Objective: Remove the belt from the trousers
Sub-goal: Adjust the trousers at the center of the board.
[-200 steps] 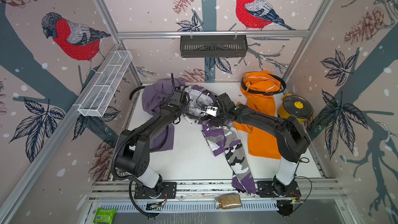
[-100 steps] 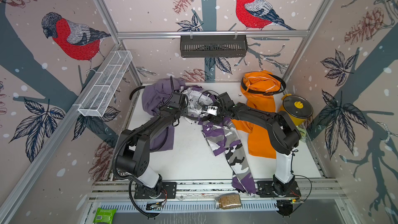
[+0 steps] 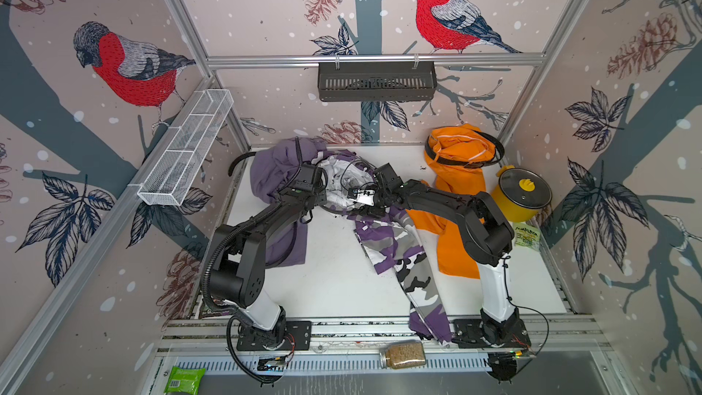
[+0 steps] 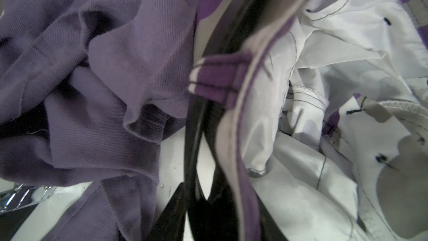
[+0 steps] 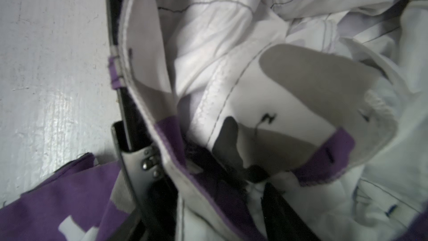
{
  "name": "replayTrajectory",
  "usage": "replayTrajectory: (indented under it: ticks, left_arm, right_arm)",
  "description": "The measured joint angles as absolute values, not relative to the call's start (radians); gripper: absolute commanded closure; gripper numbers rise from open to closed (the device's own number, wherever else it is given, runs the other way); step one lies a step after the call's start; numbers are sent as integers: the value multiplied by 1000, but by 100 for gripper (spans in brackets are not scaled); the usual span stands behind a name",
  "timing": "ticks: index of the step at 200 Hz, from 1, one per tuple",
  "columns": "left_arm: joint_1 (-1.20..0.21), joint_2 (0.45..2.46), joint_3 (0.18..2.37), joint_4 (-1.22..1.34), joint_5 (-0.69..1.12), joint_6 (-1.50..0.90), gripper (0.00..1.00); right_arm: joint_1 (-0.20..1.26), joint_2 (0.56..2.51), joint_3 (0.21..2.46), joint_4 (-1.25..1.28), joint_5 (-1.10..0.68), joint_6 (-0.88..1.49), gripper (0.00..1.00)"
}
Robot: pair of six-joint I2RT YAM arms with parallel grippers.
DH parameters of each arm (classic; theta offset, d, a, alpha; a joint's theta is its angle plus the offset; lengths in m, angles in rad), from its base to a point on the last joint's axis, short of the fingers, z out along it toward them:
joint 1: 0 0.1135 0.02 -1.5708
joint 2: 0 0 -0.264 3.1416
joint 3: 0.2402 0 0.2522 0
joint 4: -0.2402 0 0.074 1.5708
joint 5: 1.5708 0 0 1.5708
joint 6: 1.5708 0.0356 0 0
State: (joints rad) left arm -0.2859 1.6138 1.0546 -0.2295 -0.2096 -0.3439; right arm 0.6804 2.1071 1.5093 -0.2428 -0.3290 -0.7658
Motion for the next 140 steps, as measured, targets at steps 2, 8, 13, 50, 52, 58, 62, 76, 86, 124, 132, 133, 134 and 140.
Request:
replayTrajectory:
  ticks: [2,8,13,50,52,58,62,76,86,124,132,133,134,140]
  left_arm:
    - [-286,1614,1054,-229,-210,-344,60]
    - [-285,1614,1053,-226,-210,-344,60]
    - [-284,1614,1053,-225,-210,-344,60]
    - [-281,1607,1046,-219,-211,-344,57]
    - [-281,1605,1045,-219,-211,-344,56]
    - [-281,1602,1044,-218,-210,-344,49]
    - [-281,1598,1044,-218,-210,-344,42]
    - [-281,1576,1044,-218,-210,-345,19]
    - [-281,1552,1044,-218,-210,-345,10]
    - [-284,1385,1031,-189,-202,-350,3]
    - [-291,1349,1021,-175,-202,-345,3]
    - [-292,1343,1019,-175,-202,-342,3]
    - [-293,1340,1018,-174,-202,-341,3]
    - [-302,1313,1009,-166,-200,-336,3]
  right_arm:
    - [681,2110,1512,-246,-331,-766,46]
    - [682,2115,1518,-252,-336,-766,51]
    - [682,2117,1520,-255,-339,-766,55]
    - [691,2120,1525,-267,-343,-781,89]
    - [692,2120,1526,-266,-343,-781,91]
    - [693,2120,1528,-265,-343,-780,96]
    - [693,2120,1530,-265,-344,-779,97]
    - [692,2120,1541,-270,-346,-761,98]
    - [684,2119,1553,-276,-356,-751,99]
    - [625,2081,1653,-311,-356,-640,100]
    - [613,2070,1686,-313,-347,-608,100]
    - [612,2069,1689,-313,-347,-605,100]
    - [611,2069,1692,-313,-345,-602,100]
    - [604,2063,1718,-312,-334,-579,100]
